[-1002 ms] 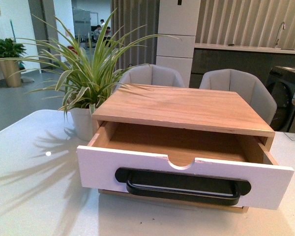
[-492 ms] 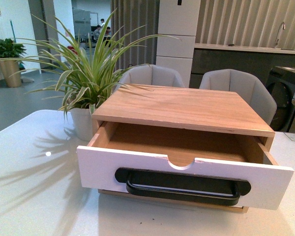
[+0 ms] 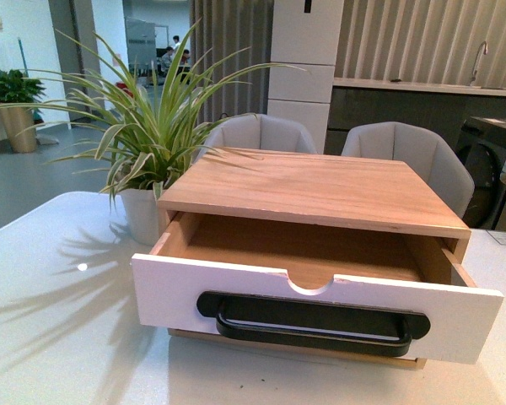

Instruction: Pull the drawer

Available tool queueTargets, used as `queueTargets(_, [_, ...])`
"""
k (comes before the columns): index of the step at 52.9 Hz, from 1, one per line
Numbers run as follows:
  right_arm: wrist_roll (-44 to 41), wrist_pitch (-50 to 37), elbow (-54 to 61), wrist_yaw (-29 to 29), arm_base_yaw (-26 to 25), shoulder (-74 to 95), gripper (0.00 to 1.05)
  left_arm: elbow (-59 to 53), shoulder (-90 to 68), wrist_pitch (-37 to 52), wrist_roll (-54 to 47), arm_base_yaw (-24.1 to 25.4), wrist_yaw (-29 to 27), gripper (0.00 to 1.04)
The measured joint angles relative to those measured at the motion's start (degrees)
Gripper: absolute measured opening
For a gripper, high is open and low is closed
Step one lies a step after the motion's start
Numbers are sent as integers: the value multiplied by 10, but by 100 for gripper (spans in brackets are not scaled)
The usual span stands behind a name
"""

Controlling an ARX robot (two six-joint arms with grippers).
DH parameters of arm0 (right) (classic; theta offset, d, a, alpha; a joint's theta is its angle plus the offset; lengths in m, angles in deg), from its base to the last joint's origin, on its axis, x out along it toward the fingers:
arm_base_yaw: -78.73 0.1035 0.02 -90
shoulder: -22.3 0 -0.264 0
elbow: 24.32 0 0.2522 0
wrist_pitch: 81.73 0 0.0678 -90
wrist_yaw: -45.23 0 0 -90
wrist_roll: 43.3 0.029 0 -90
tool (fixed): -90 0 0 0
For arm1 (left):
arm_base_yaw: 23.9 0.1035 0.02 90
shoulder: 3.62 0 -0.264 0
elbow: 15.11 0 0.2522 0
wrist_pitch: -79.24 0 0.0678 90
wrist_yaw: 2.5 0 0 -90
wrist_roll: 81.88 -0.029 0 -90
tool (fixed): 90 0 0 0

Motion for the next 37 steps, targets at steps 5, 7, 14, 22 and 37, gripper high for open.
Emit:
queueTargets(5, [0, 0, 0, 0, 0, 0, 51, 0, 0, 0, 0, 0, 0, 56])
queueTargets(7, [0, 0, 0, 0, 0, 0, 57, 0, 0, 0, 0, 0, 0, 61])
queueTargets(14, [0, 0, 0, 0, 0, 0, 83, 0, 0, 0, 0, 0, 0, 87])
queueTargets(22, [0, 0, 0, 0, 0, 0, 95, 0, 0, 0, -2, 0, 0, 97])
queueTargets(37, [0, 0, 0, 0, 0, 0, 96, 0, 0, 0, -2, 0, 0, 97])
